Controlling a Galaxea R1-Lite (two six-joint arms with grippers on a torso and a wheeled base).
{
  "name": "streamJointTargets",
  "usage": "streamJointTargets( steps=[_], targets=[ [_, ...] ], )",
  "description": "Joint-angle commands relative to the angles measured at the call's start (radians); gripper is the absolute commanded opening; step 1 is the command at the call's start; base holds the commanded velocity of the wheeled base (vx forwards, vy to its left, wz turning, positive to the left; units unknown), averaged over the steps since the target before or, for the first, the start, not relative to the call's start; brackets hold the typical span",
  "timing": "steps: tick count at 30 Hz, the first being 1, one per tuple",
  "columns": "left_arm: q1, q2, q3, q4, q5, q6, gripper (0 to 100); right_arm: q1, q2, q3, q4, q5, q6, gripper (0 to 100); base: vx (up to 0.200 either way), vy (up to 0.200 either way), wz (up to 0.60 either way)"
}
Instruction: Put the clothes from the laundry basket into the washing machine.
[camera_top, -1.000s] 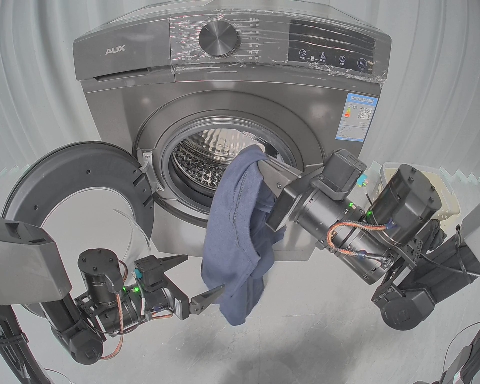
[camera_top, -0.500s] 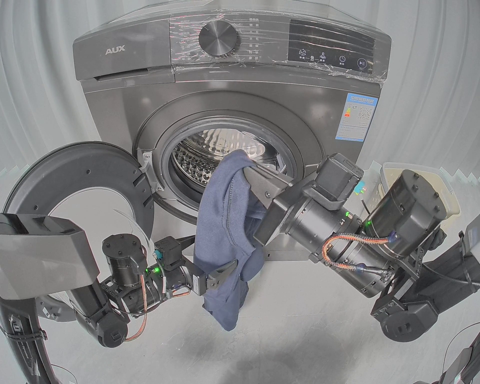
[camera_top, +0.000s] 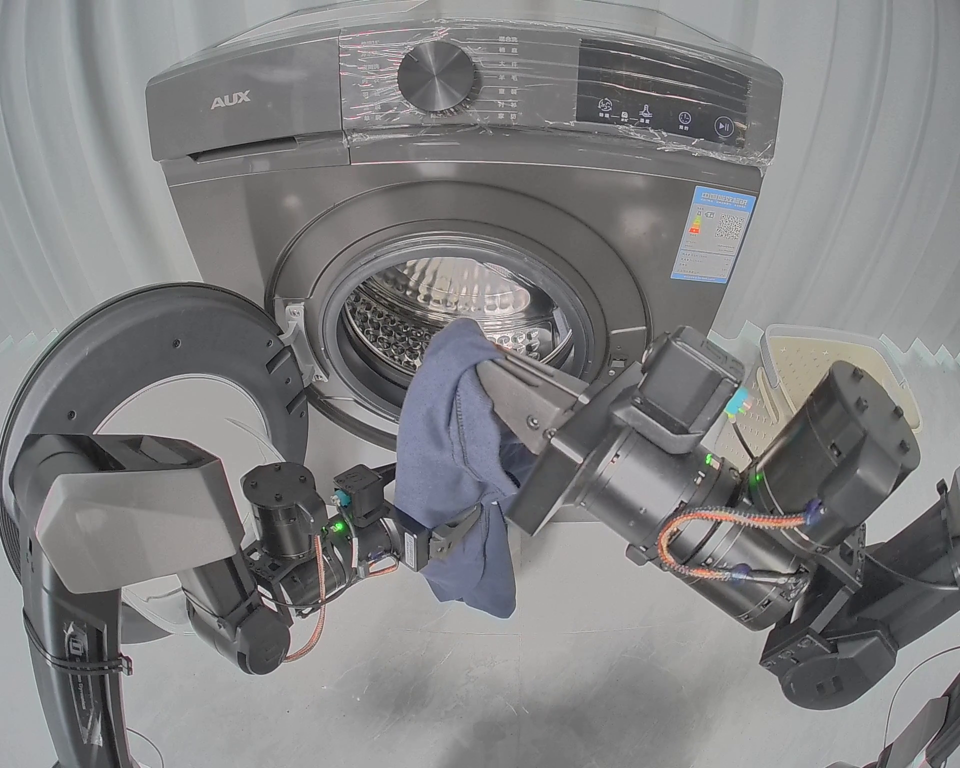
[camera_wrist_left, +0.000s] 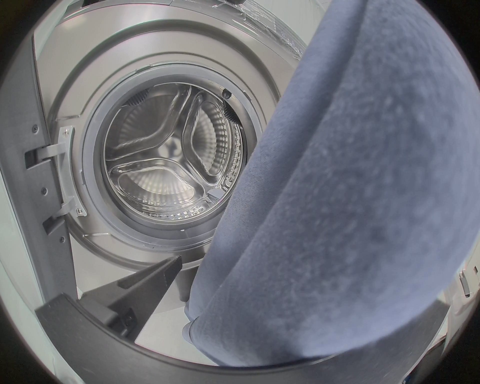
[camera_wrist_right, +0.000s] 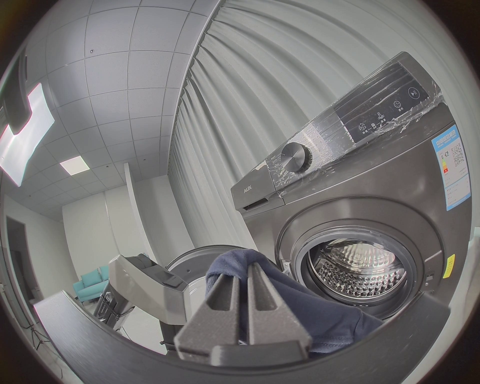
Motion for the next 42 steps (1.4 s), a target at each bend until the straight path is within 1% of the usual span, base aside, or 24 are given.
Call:
streamJointTargets(
  steps=[1,8,10,11,12,14,16,17,18,20,21,22,23,24,25,26,27,29,30,35,41,42],
  targets=[
    [0.0,0.057,-0.049,-0.001,0.001,0.002,100,0.007,-0.012,0.024,-0.002,0.001,0.001,0,0.0,0.0,0.0],
    [-0.005,0.089,-0.122,-0.001,0.002,-0.004,100,0.013,-0.02,0.032,-0.002,0.001,0.002,0,0.0,0.0,0.0],
    [-0.005,0.089,-0.145,-0.001,0.024,-0.015,100,0.013,-0.021,0.036,-0.003,0.001,0.008,0,0.0,0.0,0.0],
    [-0.005,0.089,-0.145,-0.001,0.024,-0.015,0,0.013,-0.021,0.036,-0.003,0.001,0.008,0,0.0,0.0,0.0],
    [0.0,0.085,-0.17,-0.001,0.047,-0.038,0,0.011,-0.031,0.046,-0.006,0.001,0.011,0,0.0,0.0,0.0],
    [0.004,0.079,-0.196,-0.003,0.061,-0.069,0,0.004,-0.048,0.061,-0.005,0.001,0.011,0,0.0,0.0,0.0],
    [0.015,0.063,-0.207,-0.003,0.075,-0.107,0,-0.009,-0.057,0.079,-0.006,0.001,0.013,0,0.0,0.0,0.0],
    [0.017,0.06,-0.207,-0.003,0.076,-0.112,0,-0.01,-0.058,0.082,-0.006,0.002,0.013,0,0.0,0.0,0.0],
    [0.021,0.031,-0.202,-0.003,0.085,-0.132,0,-0.019,-0.069,0.099,-0.005,0.002,0.013,0,0.0,0.0,0.0],
    [0.027,0.001,-0.191,-0.001,0.085,-0.155,0,-0.056,-0.075,0.124,-0.002,0.001,0.013,0,0.0,0.0,0.0],
    [0.027,-0.004,-0.19,-0.001,0.085,-0.158,0,-0.065,-0.075,0.127,-0.002,0.001,0.013,0,0.0,0.0,0.0],
    [0.03,-0.036,-0.174,-0.001,0.087,-0.179,0,-0.122,-0.072,0.147,-0.002,-0.001,0.013,0,0.0,0.0,0.0],
    [0.03,-0.039,-0.173,-0.001,0.087,-0.181,0,-0.128,-0.071,0.148,-0.002,-0.001,0.013,0,0.0,0.0,0.0],
    [0.029,-0.079,-0.141,-0.001,0.087,-0.201,0,-0.186,-0.063,0.174,-0.002,0.001,0.013,0,0.0,0.0,0.0],
    [0.027,-0.104,-0.119,-0.001,0.085,-0.21,0,-0.219,-0.054,0.191,-0.003,0.005,0.013,0,0.0,0.0,0.0],
    [0.026,-0.122,-0.099,-0.001,0.085,-0.216,0,-0.24,-0.04,0.207,-0.011,0.01,0.011,0,0.0,0.0,0.0],
    [0.024,-0.142,-0.079,-0.001,0.084,-0.216,0,-0.259,-0.021,0.222,-0.016,0.014,0.011,0,0.0,0.0,0.0],
    [0.023,-0.153,-0.069,-0.001,0.084,-0.216,0,-0.268,-0.011,0.228,-0.017,0.014,0.011,0,0.0,0.0,0.0],
    [0.018,-0.193,-0.036,-0.001,0.084,-0.216,0,-0.279,0.022,0.253,-0.019,0.017,0.01,0,0.0,0.0,0.0],
    [0.01,-0.271,0.005,-0.001,0.084,-0.216,0,-0.282,0.075,0.283,-0.026,0.017,0.007,0,0.0,0.0,0.0],
    [0.0,-0.375,0.076,-0.001,0.084,-0.213,0,-0.271,0.126,0.282,-0.026,0.016,0.005,0,0.0,0.0,0.0],
    [0.0,-0.409,0.112,-0.001,0.082,-0.213,0,-0.266,0.137,0.276,-0.026,0.016,0.005,0,0.0,0.0,0.0]
  ],
)
